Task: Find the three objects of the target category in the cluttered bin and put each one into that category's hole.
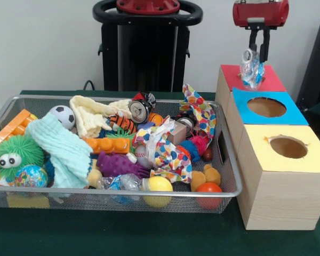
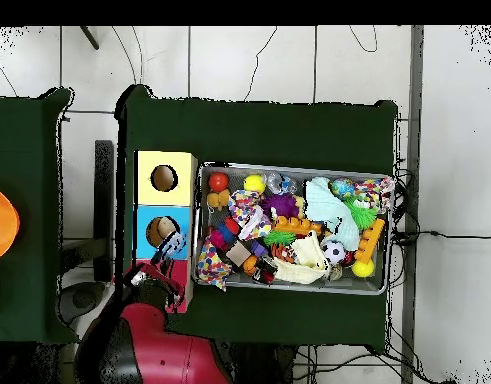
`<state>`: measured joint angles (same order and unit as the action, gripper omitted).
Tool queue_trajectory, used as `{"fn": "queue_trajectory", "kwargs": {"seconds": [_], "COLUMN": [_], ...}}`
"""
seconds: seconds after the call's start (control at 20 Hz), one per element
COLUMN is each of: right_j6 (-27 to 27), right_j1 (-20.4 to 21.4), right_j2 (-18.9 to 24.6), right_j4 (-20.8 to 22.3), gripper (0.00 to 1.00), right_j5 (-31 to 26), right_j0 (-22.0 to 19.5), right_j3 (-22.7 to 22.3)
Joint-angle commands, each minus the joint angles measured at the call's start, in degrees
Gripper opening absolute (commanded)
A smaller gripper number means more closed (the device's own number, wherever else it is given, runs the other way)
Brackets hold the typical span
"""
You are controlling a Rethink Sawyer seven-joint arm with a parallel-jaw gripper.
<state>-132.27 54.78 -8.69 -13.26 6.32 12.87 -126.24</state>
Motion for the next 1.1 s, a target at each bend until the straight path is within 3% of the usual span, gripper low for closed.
{"fn": "queue_trajectory", "kwargs": {"seconds": [0.05, 0.4, 0.85, 1.1], "right_j6": [-12.95, -14.10, -10.35, -11.24], "right_j1": [-2.69, -6.61, -10.92, -11.94], "right_j2": [6.35, 7.86, 8.39, 9.22], "right_j4": [-0.93, -0.42, 0.10, 0.80], "gripper": [0.00, 0.00, 0.00, 0.00], "right_j5": [4.51, 10.06, 7.43, 9.95], "right_j0": [-1.85, -2.32, -2.80, -3.32], "right_j3": [0.34, 0.31, 1.05, 0.79]}}
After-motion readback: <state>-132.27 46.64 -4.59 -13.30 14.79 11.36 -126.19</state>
